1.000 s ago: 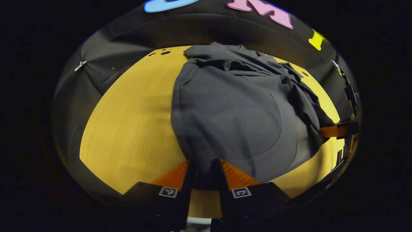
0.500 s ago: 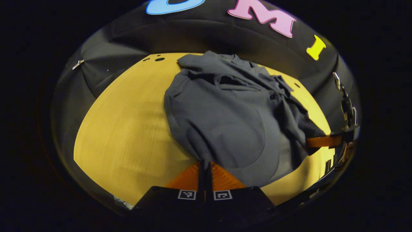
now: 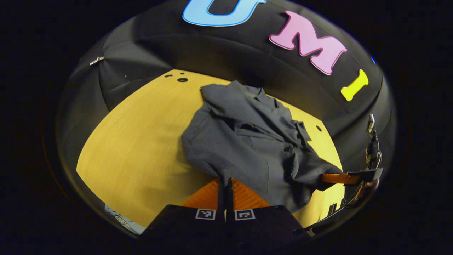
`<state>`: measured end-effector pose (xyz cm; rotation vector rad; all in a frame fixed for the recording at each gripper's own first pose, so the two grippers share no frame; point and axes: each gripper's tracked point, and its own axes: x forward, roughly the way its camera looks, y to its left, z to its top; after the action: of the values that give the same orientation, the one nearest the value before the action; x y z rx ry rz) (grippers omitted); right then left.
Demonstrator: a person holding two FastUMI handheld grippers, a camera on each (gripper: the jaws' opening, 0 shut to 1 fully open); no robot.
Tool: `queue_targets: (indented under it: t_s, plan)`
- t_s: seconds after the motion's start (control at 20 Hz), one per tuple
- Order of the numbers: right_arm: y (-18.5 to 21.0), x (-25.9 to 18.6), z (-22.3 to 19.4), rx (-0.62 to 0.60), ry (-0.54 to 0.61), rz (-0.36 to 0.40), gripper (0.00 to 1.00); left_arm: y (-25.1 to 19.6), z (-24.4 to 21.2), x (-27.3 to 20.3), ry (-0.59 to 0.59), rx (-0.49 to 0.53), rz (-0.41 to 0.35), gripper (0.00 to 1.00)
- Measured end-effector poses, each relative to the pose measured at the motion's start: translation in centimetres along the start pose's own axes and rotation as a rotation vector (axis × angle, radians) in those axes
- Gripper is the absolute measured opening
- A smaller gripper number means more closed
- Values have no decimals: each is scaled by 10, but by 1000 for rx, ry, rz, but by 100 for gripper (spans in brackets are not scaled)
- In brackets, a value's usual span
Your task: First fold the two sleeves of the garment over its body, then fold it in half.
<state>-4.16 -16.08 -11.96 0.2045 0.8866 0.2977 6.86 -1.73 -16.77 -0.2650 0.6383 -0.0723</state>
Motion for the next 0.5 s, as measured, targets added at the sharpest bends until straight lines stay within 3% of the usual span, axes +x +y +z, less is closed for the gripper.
queue_targets:
  t_s: [0.3, 0.5]
  plan:
    - [8, 12, 49, 6, -68, 32, 7, -1, 53, 17, -68, 71, -5, 5]
    - [9, 19, 83, 16, -112, 38, 7, -7, 94, 30, -120, 64, -20, 5]
